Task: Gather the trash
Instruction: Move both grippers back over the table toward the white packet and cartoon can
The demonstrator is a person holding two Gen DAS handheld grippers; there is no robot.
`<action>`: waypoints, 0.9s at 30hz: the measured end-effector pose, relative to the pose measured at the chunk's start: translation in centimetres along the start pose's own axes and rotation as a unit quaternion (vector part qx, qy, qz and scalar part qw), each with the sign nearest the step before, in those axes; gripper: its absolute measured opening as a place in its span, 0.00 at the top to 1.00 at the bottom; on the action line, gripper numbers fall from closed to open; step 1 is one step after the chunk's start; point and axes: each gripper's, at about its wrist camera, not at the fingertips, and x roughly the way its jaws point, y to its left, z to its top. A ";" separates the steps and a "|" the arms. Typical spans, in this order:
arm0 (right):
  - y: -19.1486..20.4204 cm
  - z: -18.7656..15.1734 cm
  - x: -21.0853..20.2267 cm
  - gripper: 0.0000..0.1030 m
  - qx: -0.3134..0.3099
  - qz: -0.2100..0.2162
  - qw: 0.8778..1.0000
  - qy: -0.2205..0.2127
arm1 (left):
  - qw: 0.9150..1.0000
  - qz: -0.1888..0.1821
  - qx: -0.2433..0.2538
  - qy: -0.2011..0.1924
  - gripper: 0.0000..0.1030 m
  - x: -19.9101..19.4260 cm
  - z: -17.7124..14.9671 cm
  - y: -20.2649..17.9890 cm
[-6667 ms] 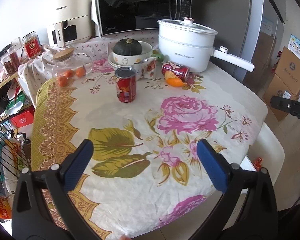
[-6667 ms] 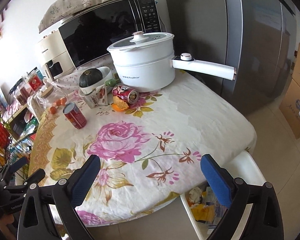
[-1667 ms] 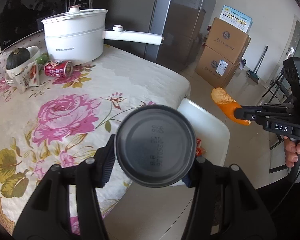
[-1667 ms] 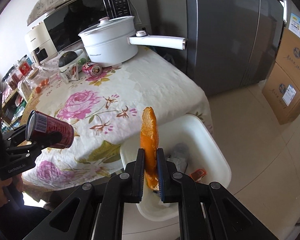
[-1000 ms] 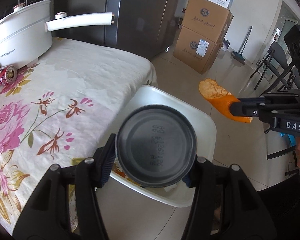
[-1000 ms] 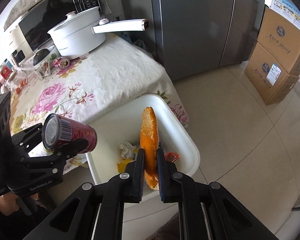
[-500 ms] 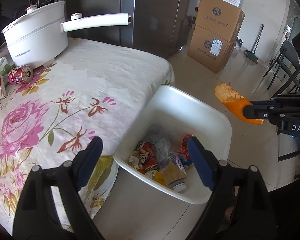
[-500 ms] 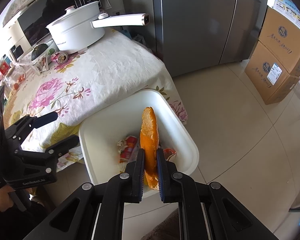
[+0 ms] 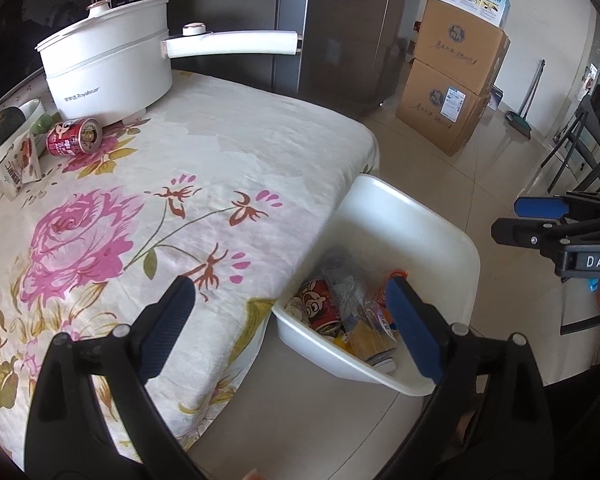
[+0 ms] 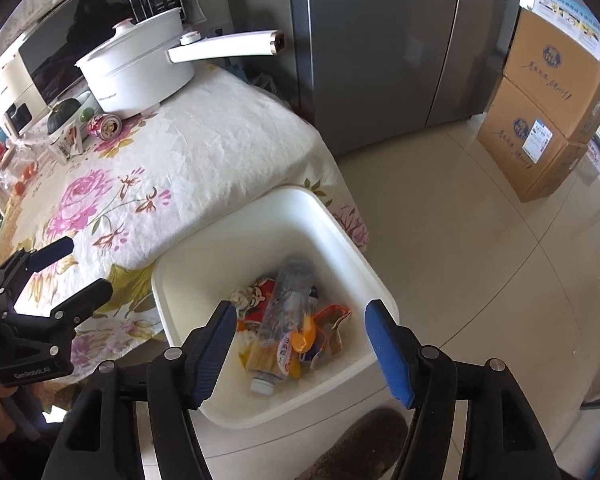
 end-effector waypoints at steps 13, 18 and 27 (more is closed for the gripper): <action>1.2 0.4 0.2 0.27 -0.010 0.000 1.000 0.002 | 1.000 0.028 -0.013 0.001 0.01 -1.0 -0.1 2.1; 1.9 1.1 0.2 0.20 -0.006 0.003 1.000 -0.001 | 0.998 0.053 -0.020 0.006 0.01 -1.5 -0.5 3.5; 5.3 2.8 0.2 0.18 -0.009 0.029 0.999 -0.013 | 0.996 0.081 -0.047 0.004 0.01 -3.8 -1.3 7.1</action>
